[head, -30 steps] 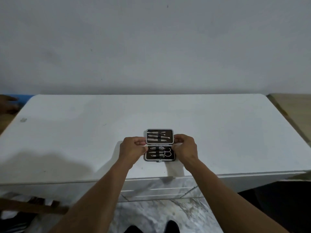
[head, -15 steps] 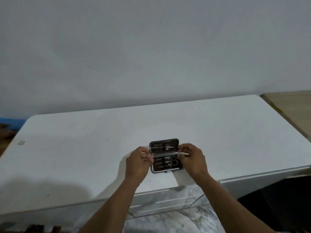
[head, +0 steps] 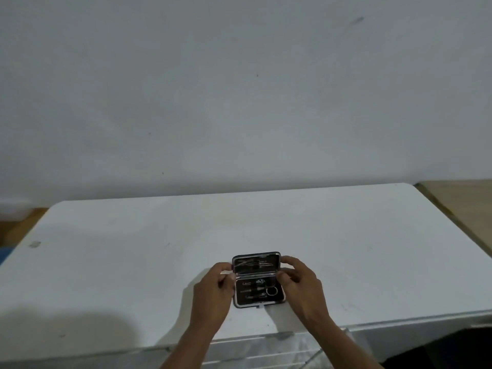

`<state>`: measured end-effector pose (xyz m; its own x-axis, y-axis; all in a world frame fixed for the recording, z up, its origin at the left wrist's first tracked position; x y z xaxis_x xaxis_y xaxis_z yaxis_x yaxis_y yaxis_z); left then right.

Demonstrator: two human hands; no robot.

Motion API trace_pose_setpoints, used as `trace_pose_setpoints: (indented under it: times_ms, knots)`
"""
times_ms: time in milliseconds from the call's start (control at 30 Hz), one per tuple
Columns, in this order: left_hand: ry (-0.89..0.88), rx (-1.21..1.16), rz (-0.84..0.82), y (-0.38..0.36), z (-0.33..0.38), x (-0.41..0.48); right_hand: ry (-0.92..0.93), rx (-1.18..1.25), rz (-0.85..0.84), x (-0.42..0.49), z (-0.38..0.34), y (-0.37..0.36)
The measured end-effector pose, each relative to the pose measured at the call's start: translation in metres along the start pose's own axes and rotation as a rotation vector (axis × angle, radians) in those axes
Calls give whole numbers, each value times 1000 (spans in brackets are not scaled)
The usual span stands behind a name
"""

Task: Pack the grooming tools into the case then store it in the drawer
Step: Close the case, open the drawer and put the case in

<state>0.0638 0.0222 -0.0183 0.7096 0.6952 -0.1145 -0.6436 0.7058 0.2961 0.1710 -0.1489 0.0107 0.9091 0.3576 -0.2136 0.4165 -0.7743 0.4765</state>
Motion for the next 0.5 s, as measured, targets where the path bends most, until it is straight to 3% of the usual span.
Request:
trace_pose_setpoints:
  times_ms: [267,500]
  knots:
    - [163,-130,-127,10,-9,-11,84,-88,-38,-21,-3,9]
    - [-47,180,-164,13,8,-25,130,-228,-45,-30,1,9]
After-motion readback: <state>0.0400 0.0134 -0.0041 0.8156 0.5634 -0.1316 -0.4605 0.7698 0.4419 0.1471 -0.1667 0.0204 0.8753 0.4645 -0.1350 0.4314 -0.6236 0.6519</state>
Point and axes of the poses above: each hand's wrist, its own x-axis towards the middle knuckle, its own y-axis out of the back of the hand, z = x × y, the point moved 3 cm from there along x, towards the middle knuckle, and after that the axes turned 4 degrees about -x, right-handed, at the moved point
